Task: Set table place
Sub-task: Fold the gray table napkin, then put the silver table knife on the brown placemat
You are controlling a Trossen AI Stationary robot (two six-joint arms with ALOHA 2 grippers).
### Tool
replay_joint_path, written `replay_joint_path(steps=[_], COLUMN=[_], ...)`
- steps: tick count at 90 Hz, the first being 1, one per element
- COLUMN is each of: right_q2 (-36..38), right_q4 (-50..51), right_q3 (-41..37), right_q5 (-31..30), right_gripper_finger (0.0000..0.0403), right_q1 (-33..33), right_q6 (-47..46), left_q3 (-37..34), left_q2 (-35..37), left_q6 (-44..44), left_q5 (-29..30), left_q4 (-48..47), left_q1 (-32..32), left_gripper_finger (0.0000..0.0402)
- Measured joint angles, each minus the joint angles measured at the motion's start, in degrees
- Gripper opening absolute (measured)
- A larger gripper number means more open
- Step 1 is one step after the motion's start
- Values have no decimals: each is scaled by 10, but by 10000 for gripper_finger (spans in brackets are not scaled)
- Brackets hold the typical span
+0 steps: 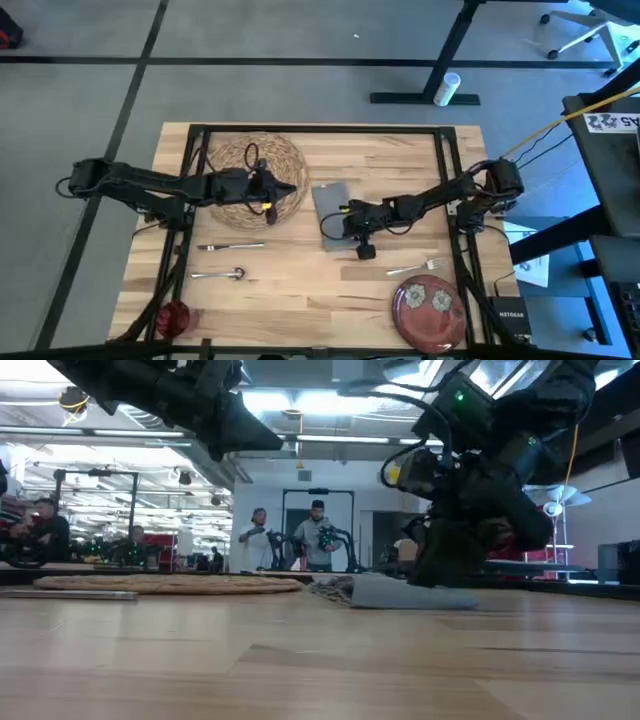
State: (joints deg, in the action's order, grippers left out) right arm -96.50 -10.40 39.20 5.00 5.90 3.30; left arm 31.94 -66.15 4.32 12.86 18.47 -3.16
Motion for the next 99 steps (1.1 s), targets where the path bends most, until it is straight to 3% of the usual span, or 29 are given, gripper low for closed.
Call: replay_joint_path(steps=[21, 42, 67, 80, 99], right_q2=[74, 199, 244, 238, 233], right_q4=[-23, 69, 120, 123, 122], right_q3=[4, 6, 5, 5, 6], right_q5=[-70, -107, -108, -108, -105], right_gripper_finger=[0, 0, 0, 0, 0], right_q1=[17, 16, 16, 16, 16], right_q6=[48, 110, 118, 120, 120], left_q3=[0, 0, 107, 153, 158], left_q2=[-3, -26, -30, -30, -36], left_q6=[3, 2, 78, 134, 214], left_q5=[0, 0, -2, -20, -78], left_q4=[-4, -38, -427, -570, -720], left_q1=[17, 51, 122, 156, 195], left_gripper_finger=[0, 0, 0, 0, 0])
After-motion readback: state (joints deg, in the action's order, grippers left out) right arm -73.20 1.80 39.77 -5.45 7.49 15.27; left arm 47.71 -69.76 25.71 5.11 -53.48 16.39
